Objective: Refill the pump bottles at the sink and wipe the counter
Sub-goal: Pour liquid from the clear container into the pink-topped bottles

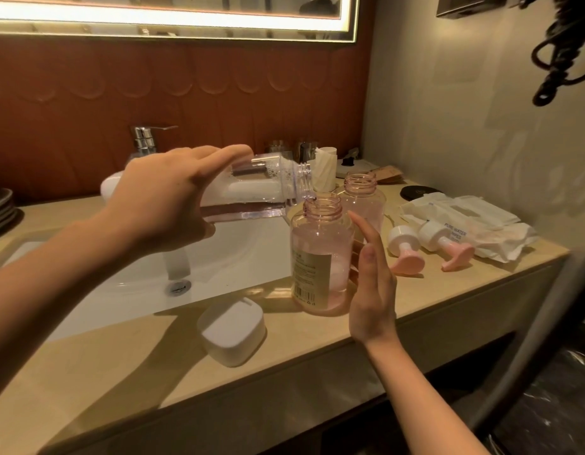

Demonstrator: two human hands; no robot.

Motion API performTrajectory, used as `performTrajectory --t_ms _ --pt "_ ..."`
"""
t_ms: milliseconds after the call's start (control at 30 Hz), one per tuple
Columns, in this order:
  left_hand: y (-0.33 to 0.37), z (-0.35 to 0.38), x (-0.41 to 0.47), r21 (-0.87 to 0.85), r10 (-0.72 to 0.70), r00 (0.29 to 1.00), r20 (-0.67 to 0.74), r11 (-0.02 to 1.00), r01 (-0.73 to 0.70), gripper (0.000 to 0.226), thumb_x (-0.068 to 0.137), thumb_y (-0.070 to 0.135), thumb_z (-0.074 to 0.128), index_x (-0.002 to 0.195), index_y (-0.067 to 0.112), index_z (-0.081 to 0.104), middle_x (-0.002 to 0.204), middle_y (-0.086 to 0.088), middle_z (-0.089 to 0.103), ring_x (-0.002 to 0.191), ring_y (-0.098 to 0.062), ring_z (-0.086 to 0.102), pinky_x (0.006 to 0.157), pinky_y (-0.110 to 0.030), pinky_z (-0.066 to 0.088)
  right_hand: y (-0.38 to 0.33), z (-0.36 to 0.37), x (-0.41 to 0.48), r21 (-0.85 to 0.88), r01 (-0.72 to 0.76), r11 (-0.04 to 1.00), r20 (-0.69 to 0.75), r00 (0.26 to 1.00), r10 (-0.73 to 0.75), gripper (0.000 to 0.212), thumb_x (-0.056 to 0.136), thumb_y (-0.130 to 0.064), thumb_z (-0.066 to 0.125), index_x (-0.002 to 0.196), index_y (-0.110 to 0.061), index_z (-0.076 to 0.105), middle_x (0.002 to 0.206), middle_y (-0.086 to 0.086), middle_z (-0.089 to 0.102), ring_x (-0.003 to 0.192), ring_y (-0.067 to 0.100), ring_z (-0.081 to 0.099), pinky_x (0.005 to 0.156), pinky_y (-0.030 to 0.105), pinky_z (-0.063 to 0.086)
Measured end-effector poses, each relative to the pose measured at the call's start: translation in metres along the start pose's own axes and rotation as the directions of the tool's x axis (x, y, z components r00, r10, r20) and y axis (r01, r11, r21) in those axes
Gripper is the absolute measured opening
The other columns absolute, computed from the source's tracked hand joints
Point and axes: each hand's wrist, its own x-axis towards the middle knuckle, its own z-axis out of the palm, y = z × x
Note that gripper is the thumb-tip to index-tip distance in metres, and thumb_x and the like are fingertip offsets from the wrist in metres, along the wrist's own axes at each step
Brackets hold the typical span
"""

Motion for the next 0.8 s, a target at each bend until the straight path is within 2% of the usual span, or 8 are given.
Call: performTrajectory --t_ms 100,267,367,433,533,800 --pt "-0.0005 -0.0006 0.0007 0.008 0.000 1.000 -0.001 1.000 0.000 0.097 0.048 0.010 0.088 0.135 0.017 0.046 0.107 -0.013 0.067 0.081 -0.035 0.065 0.056 -0.032 0.047 0.0005 -0.0003 0.0003 -0.007 0.003 1.000 0.000 1.000 -0.003 0.061 0.090 -0.067 0.022 0.135 -0.031 0.042 0.135 -0.016 0.051 0.125 0.006 0.048 0.099 0.040 0.045" --pt "-0.0005 -0.0003 0.0011 0.006 0.007 1.000 0.001 1.000 -0.007 0.098 0.047 0.010 0.088 0.135 0.015 0.046 0.106 -0.014 0.067 0.080 -0.035 0.065 0.056 -0.034 0.048 0.0011 -0.0007 -0.0002 -0.005 -0.001 1.000 -0.003 1.000 0.001 0.058 0.091 -0.066 0.023 0.135 -0.033 0.042 0.137 -0.007 0.052 0.127 0.012 0.048 0.099 0.050 0.043" --pt "-0.0004 -0.0007 0.0009 0.011 0.008 1.000 -0.002 1.000 -0.008 0.099 0.046 0.009 0.088 0.135 0.014 0.046 0.105 -0.015 0.067 0.078 -0.036 0.064 0.056 -0.033 0.047 0.0004 -0.0006 -0.0003 -0.011 -0.016 1.000 -0.001 1.000 0.016 0.059 0.089 -0.069 0.022 0.134 -0.035 0.041 0.137 -0.004 0.052 0.126 0.013 0.049 0.098 0.051 0.044" --pt "-0.0006 -0.0012 0.0008 0.014 0.001 1.000 -0.004 1.000 -0.001 0.098 0.046 0.009 0.088 0.135 0.015 0.047 0.105 -0.014 0.067 0.078 -0.036 0.064 0.055 -0.030 0.043 -0.0001 -0.0002 -0.0004 -0.016 -0.008 1.000 -0.005 1.000 0.008 0.059 0.089 -0.069 0.022 0.134 -0.035 0.041 0.136 -0.007 0.052 0.126 0.010 0.048 0.100 0.046 0.044" --pt "0.0001 -0.0011 0.0003 0.014 -0.001 1.000 0.002 1.000 0.001 0.099 0.046 0.010 0.087 0.135 0.016 0.046 0.106 -0.013 0.067 0.078 -0.035 0.064 0.055 -0.032 0.047 -0.0001 0.0001 0.0000 -0.021 0.009 1.000 -0.009 1.000 -0.009 0.061 0.089 -0.069 0.022 0.133 -0.033 0.041 0.136 -0.015 0.049 0.126 0.004 0.047 0.100 0.035 0.042" --pt "-0.0004 -0.0019 0.0007 0.020 0.001 1.000 -0.007 1.000 -0.001 0.098 0.047 0.010 0.088 0.135 0.017 0.047 0.107 -0.012 0.068 0.079 -0.035 0.064 0.056 -0.027 0.039 0.0009 -0.0001 -0.0006 -0.014 0.007 1.000 -0.001 1.000 -0.007 0.066 0.090 -0.069 0.023 0.136 -0.026 0.042 0.139 -0.005 0.050 0.127 0.007 0.046 0.101 0.037 0.042"
